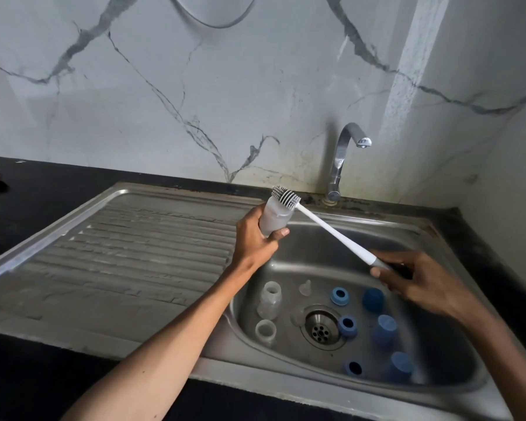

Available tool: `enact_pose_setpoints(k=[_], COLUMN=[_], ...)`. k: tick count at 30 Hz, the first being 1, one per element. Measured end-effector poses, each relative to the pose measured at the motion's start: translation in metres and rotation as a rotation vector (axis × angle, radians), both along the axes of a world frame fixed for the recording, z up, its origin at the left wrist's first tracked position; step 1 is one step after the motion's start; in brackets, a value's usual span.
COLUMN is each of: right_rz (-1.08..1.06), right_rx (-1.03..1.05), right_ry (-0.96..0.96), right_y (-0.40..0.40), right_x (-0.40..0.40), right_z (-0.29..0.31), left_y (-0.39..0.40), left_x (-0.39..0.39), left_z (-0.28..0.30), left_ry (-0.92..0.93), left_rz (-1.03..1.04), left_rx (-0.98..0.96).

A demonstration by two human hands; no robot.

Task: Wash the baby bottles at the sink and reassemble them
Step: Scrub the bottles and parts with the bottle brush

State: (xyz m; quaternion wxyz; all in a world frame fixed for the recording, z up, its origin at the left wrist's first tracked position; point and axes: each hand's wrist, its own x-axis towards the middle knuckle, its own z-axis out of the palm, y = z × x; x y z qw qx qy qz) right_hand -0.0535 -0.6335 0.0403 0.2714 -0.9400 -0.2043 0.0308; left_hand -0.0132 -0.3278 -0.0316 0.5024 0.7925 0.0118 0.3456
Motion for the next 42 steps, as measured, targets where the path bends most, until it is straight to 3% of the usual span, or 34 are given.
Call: enact_pose_setpoints(k=[14,20,29,42], right_rz=[0.045,0.056,0.049,0.017], right_rx=[0.015,0.089,-0.033,-0.061], right_ry=[0.064,0.038,-0.022,0.014], right_y=[0.001,0.010,0.006,-0.008], right_x=[0.000,-0.002,-0.004,0.002], right_z=[0.000,-0.005,0.000,0.003], left_y=[0.006,-0.004,0.006,0.010], left_x=[0.001,0.003,0.000,-0.002], left_z=[-0.001,-0.004,-0.001,0.006], left_ry=[0.052,0.070,-0.020,0.027], left_rz=[0.019,-0.011,0.069,0.112], left_rx=[-0.065,-0.015,0.165,0.078])
